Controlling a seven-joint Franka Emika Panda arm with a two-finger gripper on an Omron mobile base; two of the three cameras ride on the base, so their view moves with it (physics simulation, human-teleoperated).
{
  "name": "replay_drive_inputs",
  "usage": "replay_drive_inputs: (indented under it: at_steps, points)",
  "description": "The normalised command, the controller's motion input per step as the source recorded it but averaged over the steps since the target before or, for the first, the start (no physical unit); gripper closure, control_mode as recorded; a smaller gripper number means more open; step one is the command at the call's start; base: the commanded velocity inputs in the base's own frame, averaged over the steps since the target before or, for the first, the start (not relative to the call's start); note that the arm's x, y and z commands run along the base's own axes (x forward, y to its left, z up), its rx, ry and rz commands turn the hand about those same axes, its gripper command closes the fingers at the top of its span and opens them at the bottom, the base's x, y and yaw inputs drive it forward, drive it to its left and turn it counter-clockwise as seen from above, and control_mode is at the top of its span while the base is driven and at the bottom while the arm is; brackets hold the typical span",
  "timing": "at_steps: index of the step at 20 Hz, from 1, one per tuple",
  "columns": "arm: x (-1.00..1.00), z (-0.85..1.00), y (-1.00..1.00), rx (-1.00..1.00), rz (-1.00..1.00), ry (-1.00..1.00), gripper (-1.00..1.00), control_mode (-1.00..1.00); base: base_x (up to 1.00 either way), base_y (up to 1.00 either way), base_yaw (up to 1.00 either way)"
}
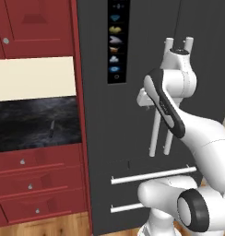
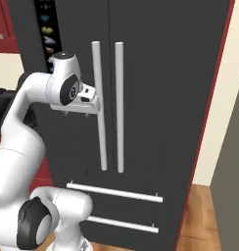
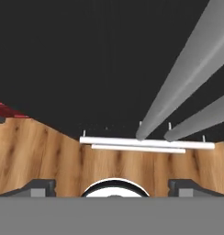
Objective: Retrieve the butter from the fridge and place it on a plate on the dining table. Then retrieve the butter knife by the fridge and place it near the plate.
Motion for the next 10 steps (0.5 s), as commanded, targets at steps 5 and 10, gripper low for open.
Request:
replay_drive_inputs:
  at_steps: [5, 10]
  points:
    - [0.0, 0.0, 0.0, 0.0, 0.0, 0.0, -1.0, 1.0, -0.55, -0.27, -0.05]
    - [0.0, 0.0, 0.0, 0.0, 0.0, 0.0, -1.0, 1.0, -0.4, -0.35, -0.09]
